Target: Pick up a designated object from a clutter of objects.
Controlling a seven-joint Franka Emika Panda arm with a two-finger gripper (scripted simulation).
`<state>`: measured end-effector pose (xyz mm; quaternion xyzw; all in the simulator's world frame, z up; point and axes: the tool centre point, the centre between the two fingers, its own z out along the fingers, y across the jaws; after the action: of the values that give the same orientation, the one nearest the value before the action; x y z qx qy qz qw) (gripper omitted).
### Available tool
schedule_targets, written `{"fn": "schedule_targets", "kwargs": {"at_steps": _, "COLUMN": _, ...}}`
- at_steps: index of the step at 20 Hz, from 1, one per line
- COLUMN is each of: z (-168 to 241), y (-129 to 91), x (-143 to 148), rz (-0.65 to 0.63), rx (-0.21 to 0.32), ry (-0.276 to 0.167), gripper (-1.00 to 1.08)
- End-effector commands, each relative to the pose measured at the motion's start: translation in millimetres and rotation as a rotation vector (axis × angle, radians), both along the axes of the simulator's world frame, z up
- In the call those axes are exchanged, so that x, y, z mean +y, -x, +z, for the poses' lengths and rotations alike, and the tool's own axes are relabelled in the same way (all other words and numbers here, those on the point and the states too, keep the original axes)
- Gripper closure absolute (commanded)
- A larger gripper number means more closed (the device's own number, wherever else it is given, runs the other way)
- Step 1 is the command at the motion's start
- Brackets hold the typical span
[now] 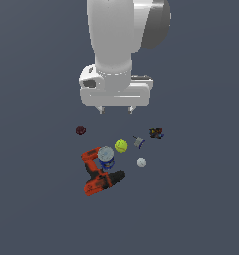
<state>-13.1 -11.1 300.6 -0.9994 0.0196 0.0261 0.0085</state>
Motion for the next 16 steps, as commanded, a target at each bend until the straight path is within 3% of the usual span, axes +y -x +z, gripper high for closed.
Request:
{"fn": "schedule_targets", "kwargs": {"at_steps": 1, "z": 0, "y": 0, "x": 0, "rz": 0.0, "rx": 0.0, "ry": 0.0, "gripper": -0.92}}
{"fn": "schedule_targets", "kwargs": {"at_steps": 10, "z": -17, "y": 5, "x": 9, "rz": 0.066, "rx": 0.04, "ry": 0.017, "gripper": -0.92}}
{"fn": "schedule_targets", "kwargs": {"at_steps": 16, "z": -18, "y": 5, "x": 10, "rz": 0.071, "rx": 0.04, "ry": 0.018, "gripper": -0.92}}
